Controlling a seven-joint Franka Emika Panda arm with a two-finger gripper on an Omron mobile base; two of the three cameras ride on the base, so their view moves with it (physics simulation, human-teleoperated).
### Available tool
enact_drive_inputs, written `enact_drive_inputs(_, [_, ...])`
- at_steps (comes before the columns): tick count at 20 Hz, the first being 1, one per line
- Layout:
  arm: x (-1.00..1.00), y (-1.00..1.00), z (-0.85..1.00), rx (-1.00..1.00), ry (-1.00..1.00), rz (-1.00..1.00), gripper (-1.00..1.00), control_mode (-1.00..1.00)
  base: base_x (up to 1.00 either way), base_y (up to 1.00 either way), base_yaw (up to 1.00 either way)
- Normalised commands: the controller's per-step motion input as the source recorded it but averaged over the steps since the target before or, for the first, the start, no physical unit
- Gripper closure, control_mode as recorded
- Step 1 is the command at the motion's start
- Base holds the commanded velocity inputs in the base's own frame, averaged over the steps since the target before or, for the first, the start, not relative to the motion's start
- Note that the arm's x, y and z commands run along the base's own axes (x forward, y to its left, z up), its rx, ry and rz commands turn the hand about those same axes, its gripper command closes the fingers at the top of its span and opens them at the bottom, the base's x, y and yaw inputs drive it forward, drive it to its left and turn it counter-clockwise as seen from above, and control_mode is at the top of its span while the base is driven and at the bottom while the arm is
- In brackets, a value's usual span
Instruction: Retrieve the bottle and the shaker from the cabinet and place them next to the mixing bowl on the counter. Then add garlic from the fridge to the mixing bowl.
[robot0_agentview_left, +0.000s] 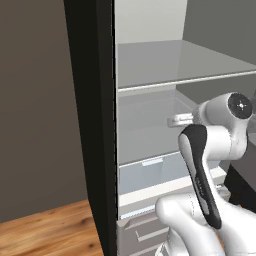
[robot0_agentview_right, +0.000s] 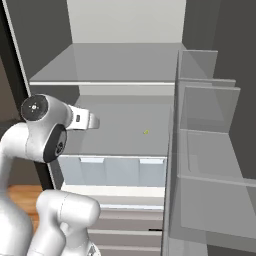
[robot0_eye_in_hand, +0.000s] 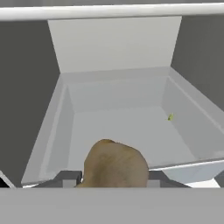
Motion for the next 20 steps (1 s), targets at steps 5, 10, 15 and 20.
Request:
enact_drive_inputs(5, [-0.99,0.0,0.3,0.0,-0.04,-0.02,1.0,-1.0,0.0,0.0,0.0])
enact_drive_inputs(10, [-0.52,-0.02,0.4,-0.01,-0.01,-0.08,1.0,-1.0,0.0,0.0,0.0])
enact_drive_inputs(15, [-0.01,-0.02,0.21,-0.03,0.02,-0.13,1.0,-1.0,0.0,0.0,0.0])
enact_drive_inputs(20, [0.0,0.0,0.0,0.0,0.0,0.0,1.0,-1.0,0.0,0.0,0.0])
